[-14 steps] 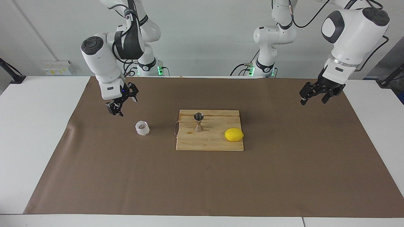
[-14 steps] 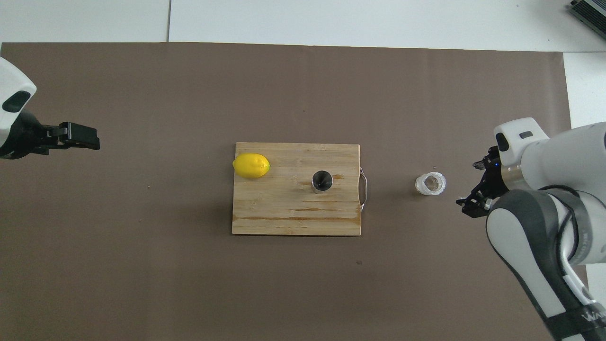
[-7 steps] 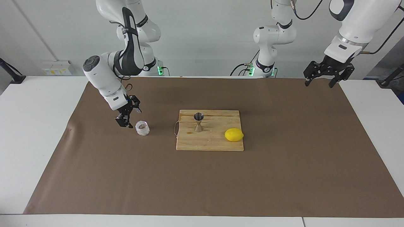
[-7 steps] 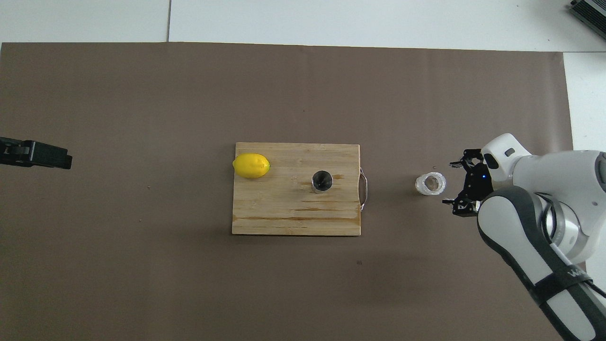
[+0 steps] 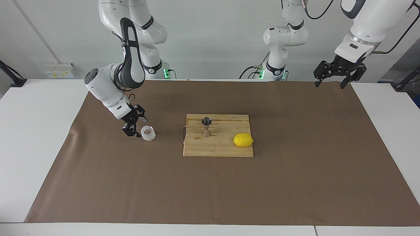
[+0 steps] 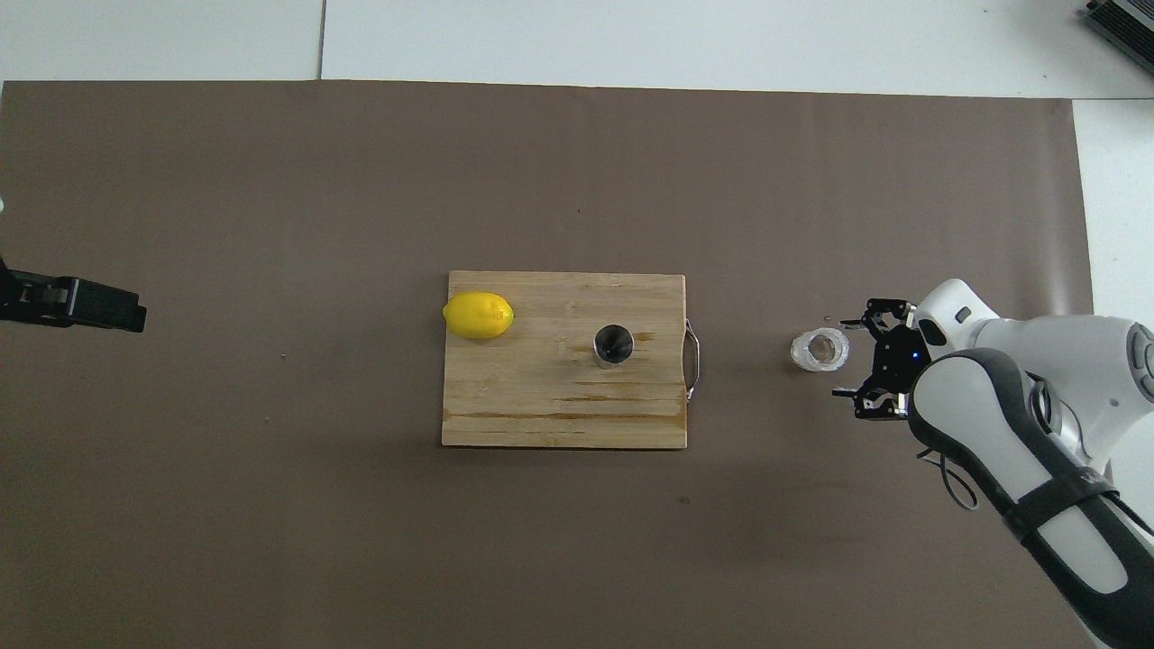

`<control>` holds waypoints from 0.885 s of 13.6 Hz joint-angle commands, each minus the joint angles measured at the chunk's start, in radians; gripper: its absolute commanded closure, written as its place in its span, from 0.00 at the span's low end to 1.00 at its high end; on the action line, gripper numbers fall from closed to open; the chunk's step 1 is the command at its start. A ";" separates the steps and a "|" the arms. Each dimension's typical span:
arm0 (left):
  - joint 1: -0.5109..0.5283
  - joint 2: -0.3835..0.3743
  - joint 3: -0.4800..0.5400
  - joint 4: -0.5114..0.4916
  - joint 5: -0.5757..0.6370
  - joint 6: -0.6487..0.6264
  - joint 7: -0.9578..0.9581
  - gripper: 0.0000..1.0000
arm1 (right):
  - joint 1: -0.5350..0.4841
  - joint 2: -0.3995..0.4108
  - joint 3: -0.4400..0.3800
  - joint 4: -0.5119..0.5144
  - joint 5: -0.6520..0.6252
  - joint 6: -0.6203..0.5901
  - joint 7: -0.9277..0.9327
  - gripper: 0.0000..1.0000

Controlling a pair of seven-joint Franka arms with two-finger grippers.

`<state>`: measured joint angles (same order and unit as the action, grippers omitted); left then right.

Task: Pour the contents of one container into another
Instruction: 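Lower the open right gripper around the clear glass cup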

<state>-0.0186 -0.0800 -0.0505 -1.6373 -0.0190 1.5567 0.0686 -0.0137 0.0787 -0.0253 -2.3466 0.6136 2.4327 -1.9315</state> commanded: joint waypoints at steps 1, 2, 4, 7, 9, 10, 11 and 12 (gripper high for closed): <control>0.002 -0.030 0.000 -0.042 0.013 -0.006 -0.016 0.00 | -0.026 0.029 0.010 -0.007 0.072 0.025 -0.101 0.00; -0.003 -0.050 0.000 -0.086 0.013 0.011 -0.016 0.00 | -0.028 0.048 0.010 -0.005 0.102 0.025 -0.127 0.00; -0.001 -0.067 0.000 -0.118 0.013 0.028 -0.010 0.00 | -0.038 0.076 0.010 -0.005 0.191 0.013 -0.171 0.00; -0.001 -0.066 -0.002 -0.113 0.010 0.039 -0.021 0.00 | -0.028 0.078 0.010 -0.003 0.204 0.017 -0.179 0.00; -0.001 -0.064 0.000 -0.108 -0.004 0.042 -0.026 0.00 | -0.029 0.101 0.010 -0.005 0.205 0.014 -0.193 0.00; -0.001 -0.063 0.000 -0.104 -0.006 0.042 -0.027 0.00 | -0.028 0.101 0.010 -0.005 0.212 0.014 -0.202 0.00; 0.000 -0.060 0.000 -0.093 -0.007 0.037 -0.027 0.00 | -0.029 0.101 0.010 -0.003 0.216 0.012 -0.207 0.00; 0.002 -0.058 0.000 -0.095 -0.010 0.037 -0.027 0.00 | -0.028 0.101 0.010 -0.003 0.216 0.012 -0.207 0.00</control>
<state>-0.0186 -0.1192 -0.0515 -1.7139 -0.0216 1.5764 0.0558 -0.0334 0.1624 -0.0243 -2.3488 0.7900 2.4418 -2.0894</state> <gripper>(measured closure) 0.000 0.000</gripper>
